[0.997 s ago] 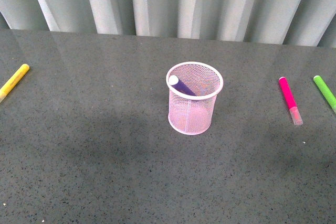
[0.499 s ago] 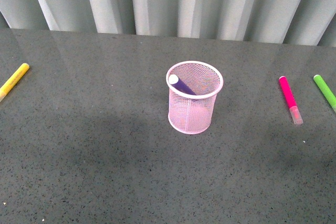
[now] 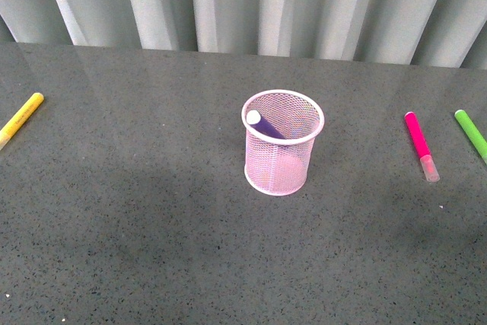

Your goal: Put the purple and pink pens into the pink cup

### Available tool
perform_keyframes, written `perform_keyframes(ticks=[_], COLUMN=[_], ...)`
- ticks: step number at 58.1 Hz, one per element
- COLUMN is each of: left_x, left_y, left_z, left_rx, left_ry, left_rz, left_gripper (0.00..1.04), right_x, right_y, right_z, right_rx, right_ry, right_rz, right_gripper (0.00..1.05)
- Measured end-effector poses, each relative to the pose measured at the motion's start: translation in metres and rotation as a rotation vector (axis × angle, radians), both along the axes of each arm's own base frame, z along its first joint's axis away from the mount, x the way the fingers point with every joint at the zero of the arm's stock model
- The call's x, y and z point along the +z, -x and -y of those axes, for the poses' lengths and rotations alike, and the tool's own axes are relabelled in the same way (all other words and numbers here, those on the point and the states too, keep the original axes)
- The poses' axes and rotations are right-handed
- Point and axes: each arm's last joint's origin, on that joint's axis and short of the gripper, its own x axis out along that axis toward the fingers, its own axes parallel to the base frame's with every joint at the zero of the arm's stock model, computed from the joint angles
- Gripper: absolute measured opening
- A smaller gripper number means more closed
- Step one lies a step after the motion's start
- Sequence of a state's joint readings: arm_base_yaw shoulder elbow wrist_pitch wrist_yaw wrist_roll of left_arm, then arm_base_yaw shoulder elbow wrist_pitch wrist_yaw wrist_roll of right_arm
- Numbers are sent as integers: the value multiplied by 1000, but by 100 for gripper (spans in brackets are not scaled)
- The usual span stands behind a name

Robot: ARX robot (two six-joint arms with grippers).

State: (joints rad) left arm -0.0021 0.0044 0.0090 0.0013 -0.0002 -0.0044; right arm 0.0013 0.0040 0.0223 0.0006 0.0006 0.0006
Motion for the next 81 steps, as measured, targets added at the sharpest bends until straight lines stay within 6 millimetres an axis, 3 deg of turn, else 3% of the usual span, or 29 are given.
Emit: perform_keyframes(ticks=[3,13,18,23,30,41,51,81], left_x=[0,0,0,0,0,0,0,0], left_y=[0,0,0,0,0,0,0,0], left_z=[0,0,0,0,0,0,0,0], left_rx=[0,0,0,0,0,0,0,0], left_ry=[0,0,0,0,0,0,0,0], left_rz=[0,-1,0,0,0,0,0,0], left_gripper=[9,44,58,74,99,98,98,98], right_x=[0,0,1,9,25,10,-13,-63], right_y=[0,0,-5,-24,-78,-147,-198,-285], right_z=[0,0,6,20,37,40,26,-8], right_rx=[0,-4,-193,-283,-204,-180,-170,-131], right_ry=[0,-4,-70,-138,-248,-227,-207,-241], right_rz=[0,-7,-280,-420,-526,-635,-716,-826], right_gripper=[98,98,98,98,98,98,98,98])
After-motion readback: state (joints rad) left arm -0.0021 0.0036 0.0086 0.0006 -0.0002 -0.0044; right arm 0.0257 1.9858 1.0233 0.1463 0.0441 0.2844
